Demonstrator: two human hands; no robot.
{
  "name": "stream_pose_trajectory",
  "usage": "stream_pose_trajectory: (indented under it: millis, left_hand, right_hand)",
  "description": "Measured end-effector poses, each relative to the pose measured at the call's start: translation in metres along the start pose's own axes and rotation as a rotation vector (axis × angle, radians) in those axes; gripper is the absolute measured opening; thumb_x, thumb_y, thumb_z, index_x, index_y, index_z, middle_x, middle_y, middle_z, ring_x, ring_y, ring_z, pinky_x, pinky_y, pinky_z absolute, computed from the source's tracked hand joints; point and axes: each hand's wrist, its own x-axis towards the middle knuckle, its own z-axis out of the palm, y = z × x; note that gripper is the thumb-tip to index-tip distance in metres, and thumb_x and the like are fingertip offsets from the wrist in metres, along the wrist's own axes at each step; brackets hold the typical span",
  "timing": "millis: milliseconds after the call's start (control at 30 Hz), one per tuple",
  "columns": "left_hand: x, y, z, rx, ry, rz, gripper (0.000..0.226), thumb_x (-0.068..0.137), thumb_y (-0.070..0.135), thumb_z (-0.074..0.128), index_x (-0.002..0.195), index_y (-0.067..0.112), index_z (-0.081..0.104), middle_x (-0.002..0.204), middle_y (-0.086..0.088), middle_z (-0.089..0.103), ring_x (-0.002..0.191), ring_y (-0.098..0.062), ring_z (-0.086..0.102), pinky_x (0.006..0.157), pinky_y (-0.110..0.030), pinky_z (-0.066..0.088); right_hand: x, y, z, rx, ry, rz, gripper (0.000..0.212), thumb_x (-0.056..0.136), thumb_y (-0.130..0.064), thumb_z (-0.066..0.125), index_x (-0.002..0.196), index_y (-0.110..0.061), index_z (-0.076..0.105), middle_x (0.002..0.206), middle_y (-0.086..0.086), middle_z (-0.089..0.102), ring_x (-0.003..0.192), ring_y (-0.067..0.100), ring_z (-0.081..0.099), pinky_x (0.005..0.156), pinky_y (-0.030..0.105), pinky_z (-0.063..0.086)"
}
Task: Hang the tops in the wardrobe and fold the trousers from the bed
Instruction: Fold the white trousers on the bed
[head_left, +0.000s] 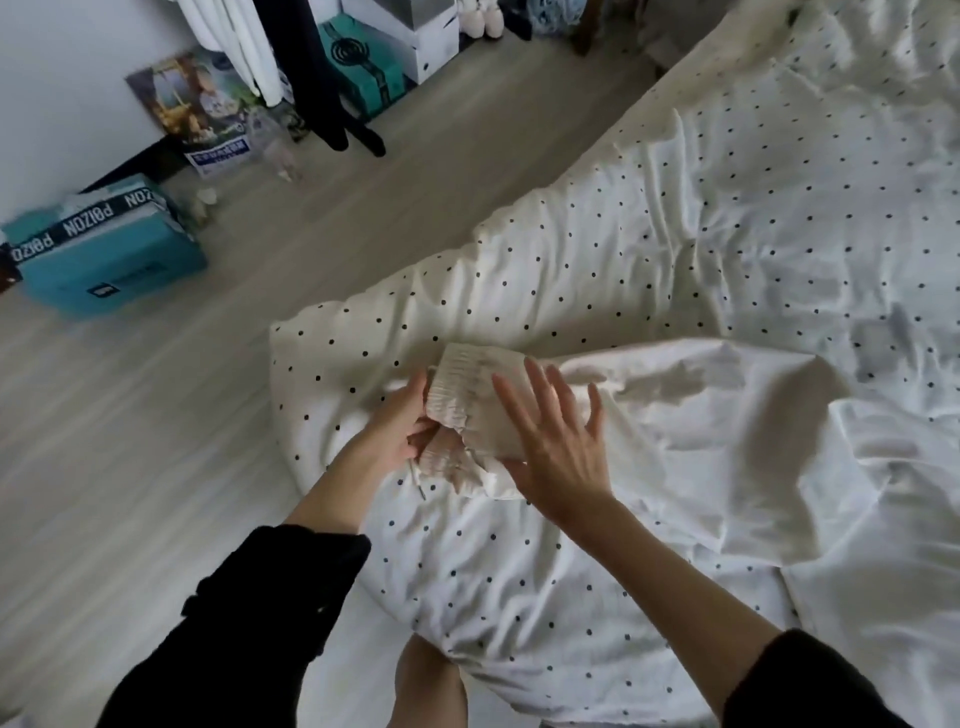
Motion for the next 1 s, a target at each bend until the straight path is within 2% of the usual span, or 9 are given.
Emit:
stream_pose_trajectory:
  millis: [67, 200, 300, 367, 467, 633, 733, 867, 1000]
  left_hand:
    - [0.003, 0.003, -0.006, -0.001, -0.111, -0.067, 0.042, 0.096, 0.049, 0.041, 0.07, 0.018, 0.05, 0.073, -0.001, 0.047, 0.056, -0.011, 0.046, 0.049, -0.024, 0.038]
    - [0.007, 0.007, -0.016, 0.155, -0.099, -0.113, 0.023, 0.096, 0.033, 0.045, 0.093, 0.015, 0.06, 0.091, -0.002, 0.064, 0.079, -0.011, 0.062, 0.066, -0.027, 0.049]
    - [0.017, 0.008, -0.021, 0.454, 0.085, 0.073, 0.019, 0.093, 0.008, 0.043, 0.089, 0.008, 0.061, 0.081, -0.007, 0.063, 0.057, -0.01, 0.061, 0.046, -0.016, 0.039]
    - [0.026, 0.006, -0.027, 0.531, 0.213, 0.279, 0.024, 0.092, 0.007, 0.042, 0.091, 0.005, 0.065, 0.086, -0.01, 0.067, 0.078, -0.019, 0.063, 0.06, -0.022, 0.042]
    - [0.03, 0.008, -0.029, 0.414, 0.1, 0.268, 0.027, 0.097, 0.018, 0.043, 0.091, 0.009, 0.067, 0.099, -0.011, 0.07, 0.085, -0.017, 0.067, 0.071, -0.023, 0.052]
    - [0.018, 0.011, -0.018, 0.309, -0.233, -0.106, 0.081, 0.085, 0.069, 0.032, 0.13, 0.003, 0.047, 0.124, -0.008, 0.056, 0.116, -0.026, 0.054, 0.093, -0.034, 0.042]
    - [0.009, 0.017, -0.011, 0.27, -0.313, -0.064, 0.076, 0.069, 0.073, 0.045, 0.107, 0.008, 0.059, 0.103, -0.011, 0.069, 0.102, -0.026, 0.06, 0.096, -0.037, 0.044]
    - [-0.003, 0.023, 0.003, 0.354, -0.277, 0.097, 0.034, 0.086, 0.024, 0.065, 0.114, 0.007, 0.059, 0.106, -0.015, 0.068, 0.102, -0.031, 0.063, 0.097, -0.047, 0.046]
    - [-0.01, 0.054, -0.008, 0.238, -0.149, 0.196, 0.023, 0.087, 0.011, 0.062, 0.11, 0.009, 0.06, 0.097, -0.012, 0.07, 0.085, -0.023, 0.067, 0.074, -0.033, 0.056]
  right_hand:
    - [0.006, -0.012, 0.002, -0.144, -0.04, -0.062, 0.076, 0.059, -0.05, 0.082, 0.127, -0.022, 0.06, 0.134, 0.01, 0.055, 0.125, 0.03, 0.051, 0.098, 0.062, 0.035]
    - [0.022, -0.028, 0.012, -0.271, -0.225, -0.056, 0.063, 0.074, -0.05, 0.07, 0.13, -0.025, 0.055, 0.138, -0.002, 0.052, 0.135, 0.022, 0.039, 0.108, 0.057, 0.028]
    - [0.024, -0.012, 0.016, 0.074, -0.067, 0.069, 0.041, 0.071, -0.011, 0.073, 0.111, -0.019, 0.068, 0.121, -0.002, 0.065, 0.126, 0.022, 0.05, 0.107, 0.053, 0.033]
    - [0.018, 0.002, 0.012, 0.366, -0.006, 0.171, 0.049, 0.073, 0.008, 0.056, 0.116, -0.014, 0.066, 0.122, 0.003, 0.064, 0.125, 0.023, 0.052, 0.108, 0.049, 0.031]
    - [0.009, 0.02, 0.005, 0.482, 0.199, 0.202, 0.041, 0.075, 0.005, 0.048, 0.109, -0.004, 0.068, 0.11, 0.013, 0.069, 0.109, 0.031, 0.063, 0.097, 0.046, 0.042]
    - [-0.008, 0.013, 0.015, 0.448, 0.108, 0.02, 0.053, 0.07, 0.02, 0.063, 0.114, -0.008, 0.068, 0.12, 0.009, 0.065, 0.118, 0.029, 0.057, 0.097, 0.053, 0.046]
    - [-0.012, 0.004, 0.022, 0.39, 0.108, -0.063, 0.054, 0.067, 0.013, 0.075, 0.116, -0.011, 0.068, 0.119, 0.008, 0.066, 0.115, 0.028, 0.06, 0.092, 0.051, 0.05]
    - [-0.015, 0.005, 0.02, 0.365, 0.128, -0.144, 0.049, 0.075, 0.01, 0.067, 0.118, -0.012, 0.066, 0.123, 0.011, 0.063, 0.117, 0.029, 0.058, 0.095, 0.05, 0.048]
    - [-0.007, 0.001, 0.009, 0.294, 0.04, -0.105, 0.051, 0.088, -0.024, 0.062, 0.137, -0.018, 0.048, 0.143, 0.011, 0.046, 0.133, 0.03, 0.041, 0.108, 0.054, 0.033]
